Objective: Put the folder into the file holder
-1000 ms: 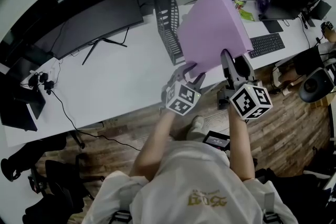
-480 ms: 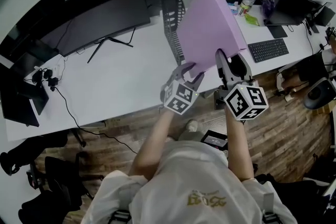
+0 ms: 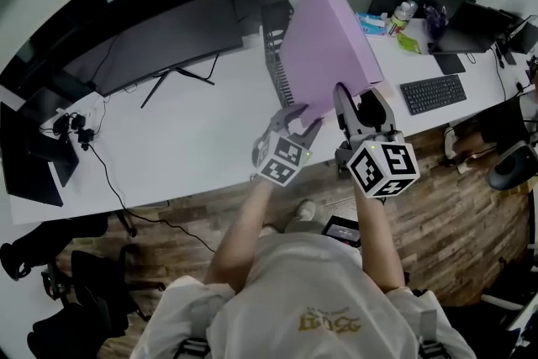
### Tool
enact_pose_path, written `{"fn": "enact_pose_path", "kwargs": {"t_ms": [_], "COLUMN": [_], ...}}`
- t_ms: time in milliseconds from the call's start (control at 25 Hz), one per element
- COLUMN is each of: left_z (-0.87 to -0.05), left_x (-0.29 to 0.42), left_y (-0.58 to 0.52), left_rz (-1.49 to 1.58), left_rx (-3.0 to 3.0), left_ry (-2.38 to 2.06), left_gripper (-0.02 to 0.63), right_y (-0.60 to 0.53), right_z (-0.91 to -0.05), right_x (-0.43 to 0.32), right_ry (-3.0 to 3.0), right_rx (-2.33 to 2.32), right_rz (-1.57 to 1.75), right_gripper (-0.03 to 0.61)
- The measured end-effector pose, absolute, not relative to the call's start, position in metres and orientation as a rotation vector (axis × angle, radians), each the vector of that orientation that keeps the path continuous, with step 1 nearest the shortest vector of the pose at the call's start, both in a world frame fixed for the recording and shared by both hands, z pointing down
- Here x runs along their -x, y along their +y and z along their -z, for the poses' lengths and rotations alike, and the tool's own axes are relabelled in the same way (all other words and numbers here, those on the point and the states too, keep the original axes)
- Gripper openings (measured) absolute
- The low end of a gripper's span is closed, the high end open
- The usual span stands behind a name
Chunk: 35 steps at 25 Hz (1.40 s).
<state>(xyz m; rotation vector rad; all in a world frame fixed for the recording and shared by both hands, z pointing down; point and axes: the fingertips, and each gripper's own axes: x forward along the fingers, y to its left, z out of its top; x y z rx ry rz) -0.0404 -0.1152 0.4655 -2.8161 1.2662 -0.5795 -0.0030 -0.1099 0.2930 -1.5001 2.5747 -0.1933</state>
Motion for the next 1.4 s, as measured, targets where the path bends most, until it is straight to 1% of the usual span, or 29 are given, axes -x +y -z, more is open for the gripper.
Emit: {"fn": "enact_pose_path", "kwargs": {"t_ms": [1400], "left_z": [-0.491], "left_x": [0.073], "left_y": [-0.201], "left_rz": [0.678], "left_rx": [2.806], "left_ry": [1.418], "left_gripper": [0.175], "right_y": [-0.198], "right_z": [-0.316], "right_x": [0.04], "right_ry": [2.683], "right_rx": [1.427], "right_rz": [0.198], "right_gripper": [0.199]}}
